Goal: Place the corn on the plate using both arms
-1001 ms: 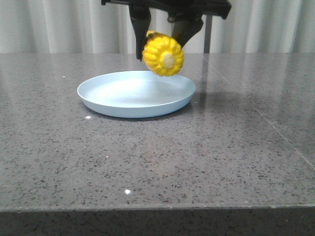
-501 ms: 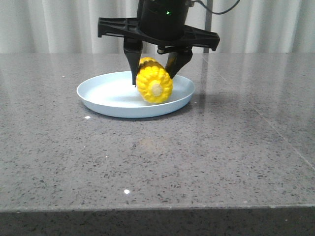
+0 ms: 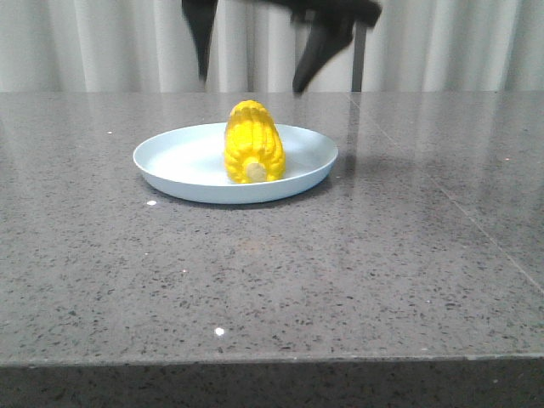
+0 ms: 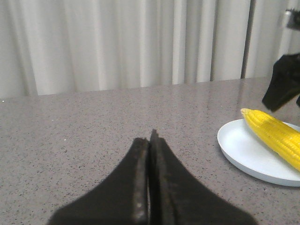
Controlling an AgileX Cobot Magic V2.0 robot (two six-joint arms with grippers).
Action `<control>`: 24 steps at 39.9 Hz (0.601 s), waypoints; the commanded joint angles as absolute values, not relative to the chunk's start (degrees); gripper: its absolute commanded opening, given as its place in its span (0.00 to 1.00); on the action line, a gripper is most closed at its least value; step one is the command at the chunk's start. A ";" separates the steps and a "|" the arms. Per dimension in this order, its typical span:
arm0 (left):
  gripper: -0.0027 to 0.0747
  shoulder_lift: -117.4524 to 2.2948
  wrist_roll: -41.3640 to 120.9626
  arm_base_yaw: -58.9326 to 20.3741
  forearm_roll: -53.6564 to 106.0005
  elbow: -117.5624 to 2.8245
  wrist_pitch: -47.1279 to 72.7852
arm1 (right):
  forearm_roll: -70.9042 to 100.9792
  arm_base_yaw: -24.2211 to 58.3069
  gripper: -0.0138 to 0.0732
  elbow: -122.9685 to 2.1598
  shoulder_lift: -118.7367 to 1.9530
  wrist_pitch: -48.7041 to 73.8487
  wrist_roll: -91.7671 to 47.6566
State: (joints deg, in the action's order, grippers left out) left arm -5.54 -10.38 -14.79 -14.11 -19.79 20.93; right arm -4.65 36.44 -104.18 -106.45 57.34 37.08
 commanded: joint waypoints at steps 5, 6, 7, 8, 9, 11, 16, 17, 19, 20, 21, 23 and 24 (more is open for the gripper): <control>0.01 -6.08 -10.95 -14.72 -14.39 -21.31 16.34 | -7.23 29.62 0.89 -113.00 -100.34 63.43 30.70; 0.01 -6.08 -10.95 -14.72 -14.39 -21.31 16.34 | -7.23 28.35 0.87 -113.19 -99.96 63.95 29.97; 0.01 -6.08 -10.95 -14.72 -14.39 -21.31 16.34 | -7.23 27.33 0.86 -113.19 -99.64 64.71 29.52; 0.01 -6.08 -10.95 -14.72 -14.39 -21.31 16.34 | -7.23 25.94 0.83 -113.19 -99.24 65.44 28.91; 0.01 -6.08 -10.95 -14.72 -14.39 -21.31 16.34 | -7.23 24.97 0.80 -113.19 -98.92 66.64 28.46; 0.01 -6.08 -10.95 -14.72 -14.39 -21.31 16.34 | -7.23 22.31 0.73 -113.19 -98.43 69.06 26.97; 0.01 -6.08 -10.95 -14.72 -14.39 -21.31 16.34 | -7.23 17.15 0.43 -113.19 -97.89 74.69 23.33; 0.01 -6.08 -10.95 -14.72 -14.39 -21.31 16.34 | -7.23 16.02 0.38 -112.98 -97.82 75.44 23.20; 0.01 -6.08 -10.95 -14.72 -14.39 -21.31 16.34 | -7.23 14.20 0.24 -112.37 -97.39 76.73 22.87; 0.01 -6.08 -10.95 -14.72 -14.39 -21.31 16.34 | -7.23 13.25 0.17 -111.87 -96.98 76.92 22.69; 0.01 -6.08 -10.95 -14.72 -14.39 -21.31 16.34 | -7.23 12.57 0.11 -111.08 -96.68 76.92 22.67; 0.01 -6.08 -10.95 -14.72 -14.39 -21.31 16.34 | -7.28 11.11 0.09 -109.40 -95.44 76.57 22.29; 0.01 -6.08 -10.95 -14.72 -14.39 -21.31 16.34 | -7.28 10.38 0.09 -108.56 -94.91 76.25 22.08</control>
State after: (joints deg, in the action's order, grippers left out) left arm -5.54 -10.38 -14.79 -14.11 -19.79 20.93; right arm -6.07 12.69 -109.13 -99.50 71.57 23.62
